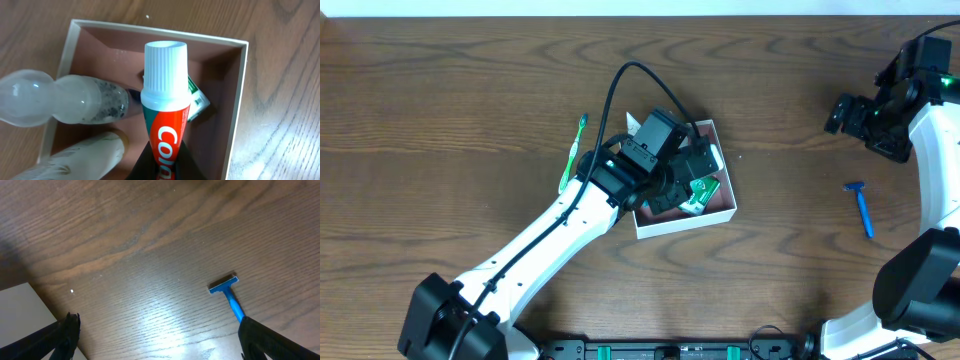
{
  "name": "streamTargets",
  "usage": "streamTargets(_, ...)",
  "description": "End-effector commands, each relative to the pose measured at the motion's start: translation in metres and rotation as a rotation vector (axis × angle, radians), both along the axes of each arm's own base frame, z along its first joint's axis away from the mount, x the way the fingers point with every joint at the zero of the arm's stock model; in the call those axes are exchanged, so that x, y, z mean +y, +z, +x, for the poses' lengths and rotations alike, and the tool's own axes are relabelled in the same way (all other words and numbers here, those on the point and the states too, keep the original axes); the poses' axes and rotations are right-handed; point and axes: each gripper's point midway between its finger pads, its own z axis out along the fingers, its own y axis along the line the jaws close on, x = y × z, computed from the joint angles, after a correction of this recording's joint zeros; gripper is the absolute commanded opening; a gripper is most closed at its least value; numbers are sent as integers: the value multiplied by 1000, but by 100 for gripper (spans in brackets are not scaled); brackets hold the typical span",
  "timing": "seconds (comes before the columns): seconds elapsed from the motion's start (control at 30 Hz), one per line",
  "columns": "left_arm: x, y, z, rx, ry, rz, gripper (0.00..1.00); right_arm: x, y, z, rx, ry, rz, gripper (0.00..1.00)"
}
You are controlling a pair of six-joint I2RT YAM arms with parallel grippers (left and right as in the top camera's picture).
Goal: Pack container
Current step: 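Lower the tube into the box beside the soap and release it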
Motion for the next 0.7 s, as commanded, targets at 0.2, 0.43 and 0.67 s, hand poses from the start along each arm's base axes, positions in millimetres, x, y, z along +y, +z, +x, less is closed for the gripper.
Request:
streamTargets(0.2, -1, -38, -1, 73, -13, 66, 6, -2, -3, -1, 8, -18, 9, 99)
streamTargets(0.43, 0, -66, -2, 129, -13, 113, 6, -2, -3, -1, 8, -18, 9, 99)
streamTargets(0.67, 0, -67, -2, 132, -13, 115, 17, -2, -3, -1, 8, -18, 9, 99)
